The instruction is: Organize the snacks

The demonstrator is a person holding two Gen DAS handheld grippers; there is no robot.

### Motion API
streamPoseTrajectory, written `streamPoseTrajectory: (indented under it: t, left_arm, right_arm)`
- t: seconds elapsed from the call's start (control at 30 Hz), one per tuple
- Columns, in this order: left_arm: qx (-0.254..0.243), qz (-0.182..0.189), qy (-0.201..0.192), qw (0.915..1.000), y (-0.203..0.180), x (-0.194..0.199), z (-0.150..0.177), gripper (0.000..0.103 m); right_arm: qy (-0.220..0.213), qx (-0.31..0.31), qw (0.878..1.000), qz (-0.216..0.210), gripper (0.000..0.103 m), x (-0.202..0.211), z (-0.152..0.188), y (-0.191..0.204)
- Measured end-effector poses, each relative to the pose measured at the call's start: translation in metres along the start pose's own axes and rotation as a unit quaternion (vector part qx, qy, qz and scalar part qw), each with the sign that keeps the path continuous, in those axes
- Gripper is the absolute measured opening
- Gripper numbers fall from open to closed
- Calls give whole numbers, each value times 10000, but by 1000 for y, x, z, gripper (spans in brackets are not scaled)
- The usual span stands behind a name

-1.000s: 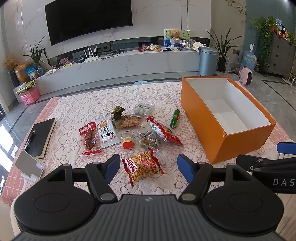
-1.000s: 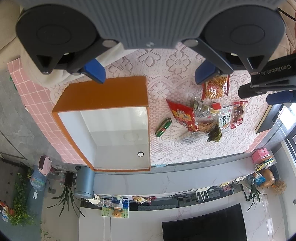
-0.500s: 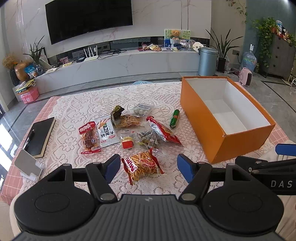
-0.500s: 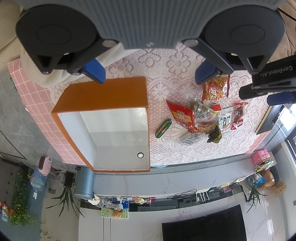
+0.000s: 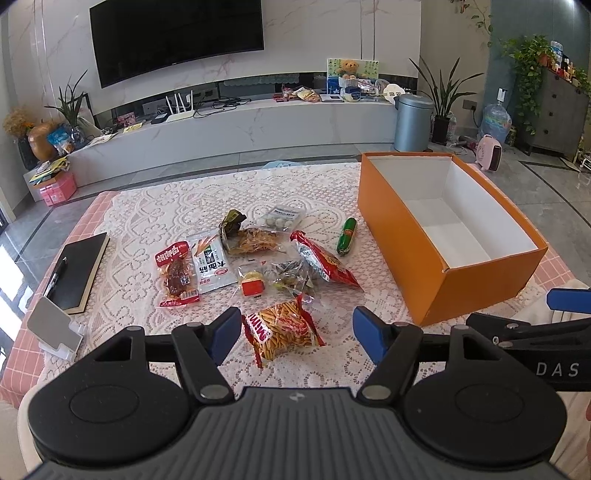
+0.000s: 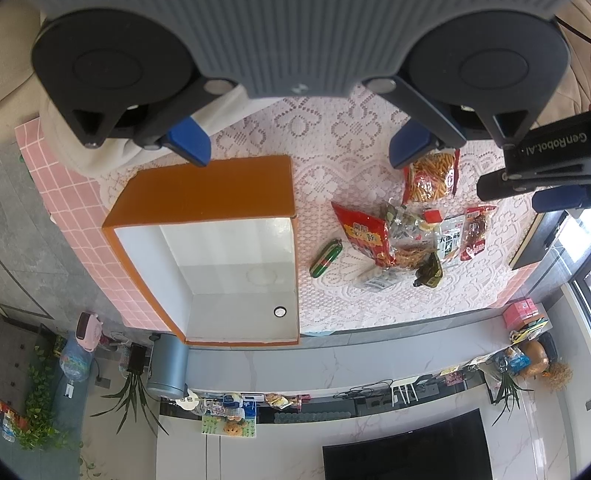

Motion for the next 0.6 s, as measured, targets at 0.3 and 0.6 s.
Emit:
streamPoseTrajectory:
  t: [0.3,0.6]
  left_arm:
    - [-1,-1,3,10000,0,0,0,82]
    - [1,11,7,10000,0,-1,0,82]
  right_arm:
    - [35,4,10000,-12,100,-1,1,1]
    - [32,10,10000,-8,100,-2,1,1]
Point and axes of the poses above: each gripper's, at about its wrist camera, not at the fingertips, and x roughly against the way its jaws point, y to its left, z to its underside, the point moved 1 cm from there along -x, roughly the way its jaws point, and after that the axes turned 4 degrees about y, right-handed, at the moved point
